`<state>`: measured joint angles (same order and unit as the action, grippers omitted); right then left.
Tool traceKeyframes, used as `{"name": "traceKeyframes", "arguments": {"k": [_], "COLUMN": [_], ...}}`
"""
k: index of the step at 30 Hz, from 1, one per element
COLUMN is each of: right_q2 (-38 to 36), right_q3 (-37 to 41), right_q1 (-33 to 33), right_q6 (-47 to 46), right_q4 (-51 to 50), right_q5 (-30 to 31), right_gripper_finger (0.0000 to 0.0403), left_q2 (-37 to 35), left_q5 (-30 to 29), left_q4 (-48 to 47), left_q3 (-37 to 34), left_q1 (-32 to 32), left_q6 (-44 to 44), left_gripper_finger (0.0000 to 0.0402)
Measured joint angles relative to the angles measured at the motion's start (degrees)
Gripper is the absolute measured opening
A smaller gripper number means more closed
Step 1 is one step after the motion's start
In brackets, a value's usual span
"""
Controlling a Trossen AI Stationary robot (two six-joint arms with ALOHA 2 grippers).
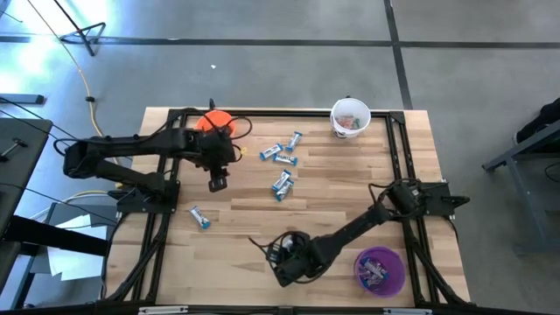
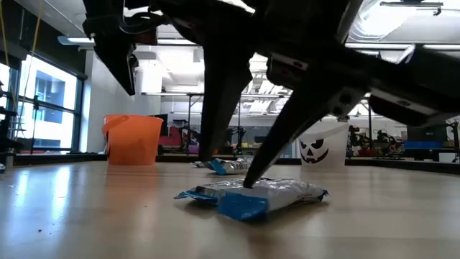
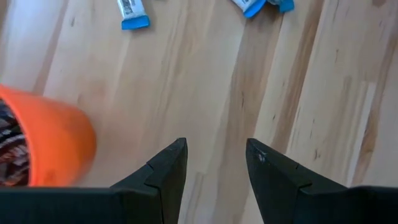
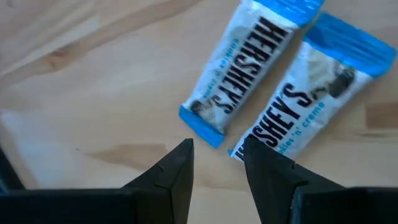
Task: Sort candy
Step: Put the white chocolate into the violet bucket
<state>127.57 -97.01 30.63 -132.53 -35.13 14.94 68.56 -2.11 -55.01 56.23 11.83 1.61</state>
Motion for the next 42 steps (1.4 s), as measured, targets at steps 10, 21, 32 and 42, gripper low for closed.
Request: {"name": "traceKeyframes", "arguments": {"k": [10, 21, 32, 42], "right_q2": [-0.1, -0.1, 1.6, 6.1], "right_q3": [-6.6, -9.0, -9.1, -9.4], "right_q1": [0.4, 0.7, -0.8, -0.8], "right_q6": [0.5, 0.1, 0.3, 0.3], "right_q4": [-8.8, -19.9, -22.0, -16.4], "right_q5": [-1.9, -7.8, -6.9, -10.7], "right_gripper_finger": [0.0134, 0.0134, 0.0134, 0.0134], "left_q2": [-5.8, -11.5, -13.6, -13.5], "left_q5": [0.0, 0.0, 0.0, 0.0], "left_q4": [-0.7, -1.0, -1.8, -2.5], "left_q3": [0.0, 0.0, 0.0, 0.0], "left_q1": [4.0, 7.9, 9.8, 10.0], "left_q6": [-2.8, -3.4, -3.7, -4.9], "left_gripper_finger": [0.0152, 0.0152, 0.0152, 0.0152]}}
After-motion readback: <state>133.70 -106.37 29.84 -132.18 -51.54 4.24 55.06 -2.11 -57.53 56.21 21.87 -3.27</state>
